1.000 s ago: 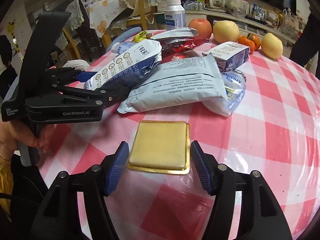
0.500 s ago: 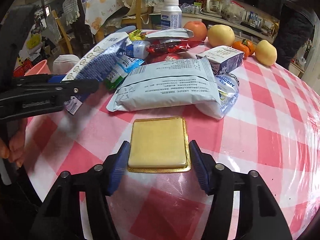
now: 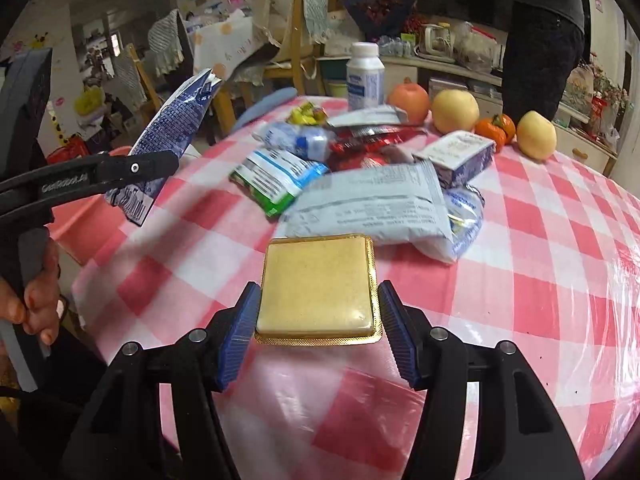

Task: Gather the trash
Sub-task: 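Carry both packets over the pink bucket and open both tools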

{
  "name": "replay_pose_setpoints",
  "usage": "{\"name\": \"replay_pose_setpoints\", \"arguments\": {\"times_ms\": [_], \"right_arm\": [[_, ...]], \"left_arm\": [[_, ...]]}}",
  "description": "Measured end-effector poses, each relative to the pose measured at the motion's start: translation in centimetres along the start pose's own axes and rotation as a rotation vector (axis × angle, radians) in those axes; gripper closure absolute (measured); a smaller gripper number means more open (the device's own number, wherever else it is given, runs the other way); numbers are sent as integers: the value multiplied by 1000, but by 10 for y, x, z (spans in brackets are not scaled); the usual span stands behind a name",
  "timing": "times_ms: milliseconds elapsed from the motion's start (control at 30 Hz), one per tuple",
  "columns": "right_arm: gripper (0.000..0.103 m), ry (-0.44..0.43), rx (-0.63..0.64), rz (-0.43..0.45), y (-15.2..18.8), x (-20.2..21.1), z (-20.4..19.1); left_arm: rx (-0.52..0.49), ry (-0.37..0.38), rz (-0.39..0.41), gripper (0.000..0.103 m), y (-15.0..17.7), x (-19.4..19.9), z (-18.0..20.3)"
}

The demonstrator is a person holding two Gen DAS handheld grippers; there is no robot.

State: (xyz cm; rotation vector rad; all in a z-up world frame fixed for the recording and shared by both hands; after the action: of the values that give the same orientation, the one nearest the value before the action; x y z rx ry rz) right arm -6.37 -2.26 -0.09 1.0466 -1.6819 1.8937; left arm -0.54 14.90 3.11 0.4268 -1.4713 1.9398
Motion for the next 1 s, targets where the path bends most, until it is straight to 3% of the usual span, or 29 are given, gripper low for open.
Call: {"name": "replay_pose_setpoints", "arguments": {"times_ms": [300, 533, 767, 1000], "right_arm": [[42, -167, 52, 27, -39, 23, -89], [42, -319, 123, 51, -90, 28, -184], [42, -413, 143, 26, -129, 6, -252], [41, -450, 147, 1, -142, -18, -295]], "left_arm": [[189, -197, 179, 46, -29, 64, -91], [381, -323, 224, 46, -23, 87, -166], [542, -341, 233, 46, -11, 99, -215], [635, -335, 210, 46, 4, 100, -242]]}}
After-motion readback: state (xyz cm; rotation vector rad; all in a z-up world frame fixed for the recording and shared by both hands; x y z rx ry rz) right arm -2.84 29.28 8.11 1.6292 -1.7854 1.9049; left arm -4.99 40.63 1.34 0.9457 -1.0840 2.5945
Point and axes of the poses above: each gripper's, at about its wrist camera, not at the fingertips, and x roughly against the way its jaws point, z to its right, y to its underside, the point moved 9 cm from there along -x, roughly the way its jaws point, and after that the axes turned 8 degrees about y, right-handed, at the moved point
